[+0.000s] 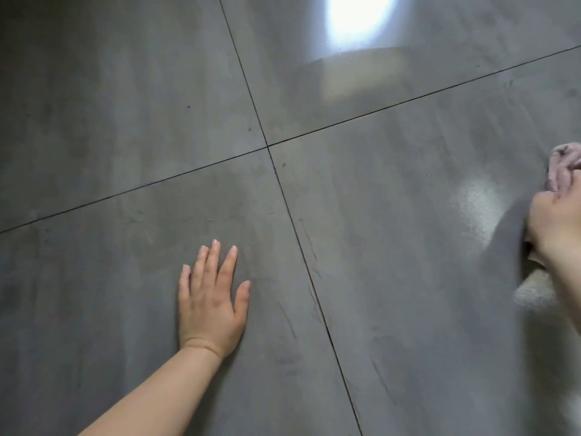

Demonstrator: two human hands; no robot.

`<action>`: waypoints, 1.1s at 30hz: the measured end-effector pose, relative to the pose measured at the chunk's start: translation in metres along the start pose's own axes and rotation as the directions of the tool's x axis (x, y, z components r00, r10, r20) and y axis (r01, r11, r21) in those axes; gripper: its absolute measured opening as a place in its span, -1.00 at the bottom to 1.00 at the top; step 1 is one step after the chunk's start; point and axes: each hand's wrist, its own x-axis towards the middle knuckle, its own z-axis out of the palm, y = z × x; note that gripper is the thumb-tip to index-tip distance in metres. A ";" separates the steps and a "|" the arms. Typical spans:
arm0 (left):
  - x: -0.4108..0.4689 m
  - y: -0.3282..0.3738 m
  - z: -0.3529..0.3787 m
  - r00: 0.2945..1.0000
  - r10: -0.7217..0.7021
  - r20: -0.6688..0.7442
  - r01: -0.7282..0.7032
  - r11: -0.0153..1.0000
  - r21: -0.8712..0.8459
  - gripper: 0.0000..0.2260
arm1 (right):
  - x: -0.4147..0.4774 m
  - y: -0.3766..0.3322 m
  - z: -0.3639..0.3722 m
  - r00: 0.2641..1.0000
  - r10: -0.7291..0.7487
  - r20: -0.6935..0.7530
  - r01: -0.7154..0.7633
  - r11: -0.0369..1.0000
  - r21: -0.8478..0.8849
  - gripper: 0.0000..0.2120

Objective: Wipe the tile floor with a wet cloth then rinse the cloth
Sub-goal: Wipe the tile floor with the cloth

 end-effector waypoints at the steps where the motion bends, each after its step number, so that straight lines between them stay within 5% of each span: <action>1: 0.000 -0.001 0.001 1.000 0.002 0.012 -0.002 1.000 -0.002 -0.56 | -0.009 -0.024 0.003 0.999 0.031 -0.013 -0.031 0.999 0.034 -0.29; 3: 0.000 -0.002 0.000 1.000 0.004 0.021 -0.004 1.000 -0.002 -0.56 | -0.038 -0.081 0.011 0.999 -0.046 0.017 0.044 0.996 0.073 -0.37; 5: 0.000 -0.002 -0.001 0.999 0.001 0.040 -0.001 1.000 -0.003 -0.56 | -0.087 -0.140 0.022 0.935 -0.330 0.131 0.320 0.943 0.090 -0.50; 8: 0.000 -0.002 0.000 1.000 0.004 0.029 -0.004 1.000 -0.018 -0.55 | -0.159 -0.197 0.041 0.574 -0.762 0.299 0.753 0.635 0.173 -0.55; 10: 0.000 -0.003 0.001 1.000 0.013 0.028 -0.012 1.000 -0.015 -0.54 | -0.161 -0.203 0.050 0.302 -0.933 0.199 0.904 0.346 0.250 -0.62; 12: 0.000 -0.003 0.001 0.999 0.011 0.031 -0.010 1.000 -0.018 -0.54 | -0.126 -0.193 0.049 0.181 -0.978 0.108 0.966 0.197 0.169 -0.65; 14: 0.001 -0.004 0.000 0.999 0.010 0.052 -0.008 1.000 -0.028 -0.54 | -0.075 -0.168 0.048 0.312 -0.949 0.045 0.946 0.315 0.073 -0.61; 18: 0.000 -0.003 -0.002 0.996 0.013 0.085 -0.012 1.000 -0.019 -0.54 | 0.001 -0.092 0.015 0.856 -0.517 0.019 0.516 0.856 0.040 -0.41; 20: 0.001 -0.002 -0.004 0.995 0.007 0.095 -0.005 1.000 -0.023 -0.54 | -0.005 -0.065 0.001 0.962 -0.273 -0.009 0.273 0.961 0.041 -0.38; 22: 0.001 -0.002 -0.004 0.995 0.005 0.104 -0.003 1.000 -0.022 -0.53 | -0.031 -0.063 0.002 0.991 -0.131 -0.029 0.132 0.990 0.043 -0.40; 25: 0.000 -0.002 -0.005 0.996 0.004 0.088 -0.004 1.000 0.002 -0.51 | -0.095 -0.089 0.014 0.987 -0.140 0.078 0.138 0.990 0.022 -0.51; 27: -0.001 0.000 -0.006 0.996 -0.009 0.084 0.007 1.000 0.018 -0.49 | -0.156 -0.101 0.034 0.912 -0.407 0.060 0.406 0.914 0.025 -0.54; 30: -0.001 0.006 -0.008 0.998 -0.021 0.066 0.020 0.999 0.026 -0.42 | -0.218 -0.094 0.048 0.563 -0.822 0.091 0.820 0.569 0.060 -0.56; 33: -0.003 0.010 -0.009 0.996 -0.046 0.082 0.046 0.999 0.008 -0.29 | -0.195 -0.049 0.036 0.332 -0.940 0.071 0.934 0.339 0.116 -0.64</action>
